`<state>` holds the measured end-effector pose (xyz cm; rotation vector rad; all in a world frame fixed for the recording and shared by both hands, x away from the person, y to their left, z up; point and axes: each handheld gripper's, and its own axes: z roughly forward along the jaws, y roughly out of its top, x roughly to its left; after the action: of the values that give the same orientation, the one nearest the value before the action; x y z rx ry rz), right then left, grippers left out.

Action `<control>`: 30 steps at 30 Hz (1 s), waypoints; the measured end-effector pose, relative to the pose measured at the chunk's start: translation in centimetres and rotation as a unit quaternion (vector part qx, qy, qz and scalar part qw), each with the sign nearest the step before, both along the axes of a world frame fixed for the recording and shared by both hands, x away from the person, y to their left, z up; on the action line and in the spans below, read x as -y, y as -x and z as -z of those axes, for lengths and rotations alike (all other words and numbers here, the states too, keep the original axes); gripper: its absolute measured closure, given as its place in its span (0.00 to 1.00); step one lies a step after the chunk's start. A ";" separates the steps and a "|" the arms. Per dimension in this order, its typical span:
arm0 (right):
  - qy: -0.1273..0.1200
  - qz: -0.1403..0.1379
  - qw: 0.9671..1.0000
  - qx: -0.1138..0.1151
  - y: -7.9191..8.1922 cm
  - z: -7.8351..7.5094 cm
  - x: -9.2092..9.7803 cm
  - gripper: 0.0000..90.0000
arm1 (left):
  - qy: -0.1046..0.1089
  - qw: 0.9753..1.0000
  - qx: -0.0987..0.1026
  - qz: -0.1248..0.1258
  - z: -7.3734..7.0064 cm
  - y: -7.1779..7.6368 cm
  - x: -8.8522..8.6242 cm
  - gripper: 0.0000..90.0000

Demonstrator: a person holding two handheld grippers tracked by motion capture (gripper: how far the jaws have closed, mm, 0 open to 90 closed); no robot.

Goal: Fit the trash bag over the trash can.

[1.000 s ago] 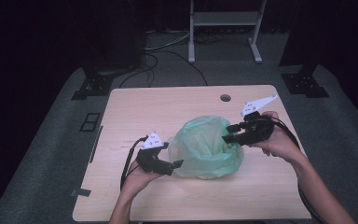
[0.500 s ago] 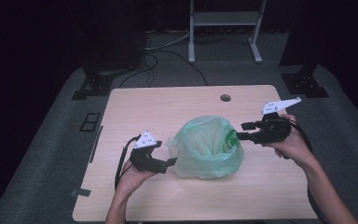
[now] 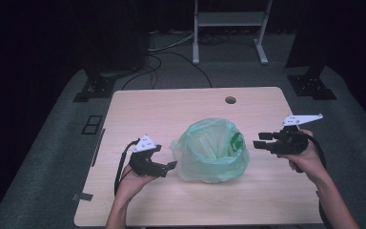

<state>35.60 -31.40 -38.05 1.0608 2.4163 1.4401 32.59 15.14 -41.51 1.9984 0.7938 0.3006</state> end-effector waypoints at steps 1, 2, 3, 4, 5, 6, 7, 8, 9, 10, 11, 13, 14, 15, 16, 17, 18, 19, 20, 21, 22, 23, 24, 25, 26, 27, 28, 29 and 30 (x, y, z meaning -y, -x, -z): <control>0.005 0.005 1.000 0.001 0.1 0.4 0.2 0.53 | -0.002 1.000 -0.001 -0.001 0.1 0.0 -0.1 0.11; 0.006 0.007 1.000 0.000 0.2 0.8 0.4 0.53 | -0.001 1.000 -0.003 -0.004 0.2 0.0 -0.1 0.11; 0.002 0.008 1.000 -0.006 0.2 1.2 0.6 0.53 | -0.002 1.000 -0.004 -0.004 0.2 0.0 -0.2 0.11; 0.001 0.010 1.000 -0.008 0.3 1.6 0.7 0.52 | -0.002 1.000 -0.005 -0.005 0.3 0.0 -0.2 0.11; 0.002 0.012 1.000 -0.008 0.3 2.0 0.9 0.52 | -0.001 1.000 -0.007 -0.006 0.4 0.0 -0.2 0.11; 0.003 0.015 1.000 -0.011 0.4 2.4 1.1 0.53 | -0.002 1.000 -0.008 -0.007 0.5 0.0 -0.3 0.11; 0.003 0.017 1.000 -0.012 0.5 2.7 1.2 0.52 | -0.003 1.000 -0.008 -0.008 0.6 0.0 -0.3 0.11; 0.004 0.020 1.000 -0.014 0.7 3.1 1.3 0.52 | -0.003 1.000 -0.010 -0.009 0.7 0.0 -0.4 0.11; 0.005 0.024 1.000 -0.014 0.8 3.5 1.4 0.52 | -0.003 1.000 -0.011 -0.009 0.8 -0.1 -0.4 0.11; 0.005 0.026 1.000 -0.015 0.9 3.8 1.5 0.52 | -0.003 1.000 -0.011 -0.010 0.8 -0.1 -0.5 0.11; 0.004 0.028 0.999 -0.014 1.1 4.0 1.6 0.52 | -0.004 1.000 -0.012 -0.012 0.9 -0.1 -0.5 0.11; 0.001 0.031 0.999 -0.013 1.4 4.5 1.8 0.52 | -0.007 1.000 -0.012 -0.011 1.0 0.0 -0.6 0.11; 0.000 0.032 0.999 -0.013 1.6 4.7 1.9 0.52 | -0.006 1.000 -0.012 -0.012 1.0 0.0 -0.6 0.11; 0.001 0.033 0.999 -0.012 1.8 4.9 2.0 0.52 | -0.006 1.000 -0.013 -0.013 1.1 0.0 -0.7 0.11; 0.001 0.034 0.999 -0.013 1.9 5.0 2.0 0.52 | -0.006 1.000 -0.013 -0.014 1.1 0.1 -0.7 0.11; -0.001 0.035 0.999 -0.012 2.1 5.2 2.1 0.52 | -0.007 1.000 -0.013 -0.013 1.1 0.1 -0.7 0.11; -0.002 0.036 0.999 -0.011 2.3 5.3 2.1 0.52 | -0.007 1.000 -0.014 -0.014 1.2 0.1 -0.8 0.11; 0.000 0.036 0.999 -0.011 2.4 5.4 2.2 0.52 | -0.006 1.000 -0.015 -0.015 1.2 0.1 -0.8 0.11; 0.002 0.038 0.999 -0.010 2.6 5.5 2.2 0.52 | -0.008 1.000 -0.015 -0.014 1.3 0.1 -0.8 0.11; 0.003 0.039 0.999 -0.009 2.8 5.6 2.2 0.52 | -0.009 1.000 -0.015 -0.014 1.3 0.1 -0.8 0.11; 0.004 0.038 0.999 -0.009 2.9 5.7 2.3 0.52 | -0.011 1.000 -0.016 -0.013 1.3 0.1 -0.8 0.11; 0.004 0.038 0.999 -0.009 3.1 5.8 2.3 0.52 | -0.009 1.000 -0.016 -0.013 1.4 0.2 -0.8 0.11; 0.005 0.038 0.999 -0.011 3.3 5.9 2.3 0.52 | -0.010 1.000 -0.017 -0.014 1.5 0.2 -0.8 0.11; 0.006 0.038 0.999 -0.009 3.5 6.0 2.4 0.52 | -0.011 1.000 -0.019 -0.013 1.5 0.2 -0.8 0.11; 0.006 0.038 0.999 -0.009 3.6 6.1 2.4 0.52 | -0.011 1.000 -0.019 -0.012 1.6 0.2 -0.8 0.11; 0.004 0.038 0.999 -0.010 3.7 6.2 2.5 0.52 | -0.013 1.000 -0.019 -0.012 1.6 0.3 -0.8 0.11; 0.004 0.038 0.999 -0.010 3.8 6.3 2.5 0.52 | -0.012 1.000 -0.019 -0.012 1.6 0.3 -0.8 0.11; 0.002 0.039 0.999 -0.011 3.9 6.4 2.6 0.52 | -0.012 1.000 -0.019 -0.012 1.6 0.3 -0.8 0.11; 0.002 0.040 0.999 -0.011 4.0 6.5 2.6 0.52 | -0.011 1.000 -0.019 -0.012 1.6 0.3 -0.8 0.11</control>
<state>31.61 -33.99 -44.55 1.1640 2.3629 1.4048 32.28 15.92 -43.11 2.0216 0.8429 0.2880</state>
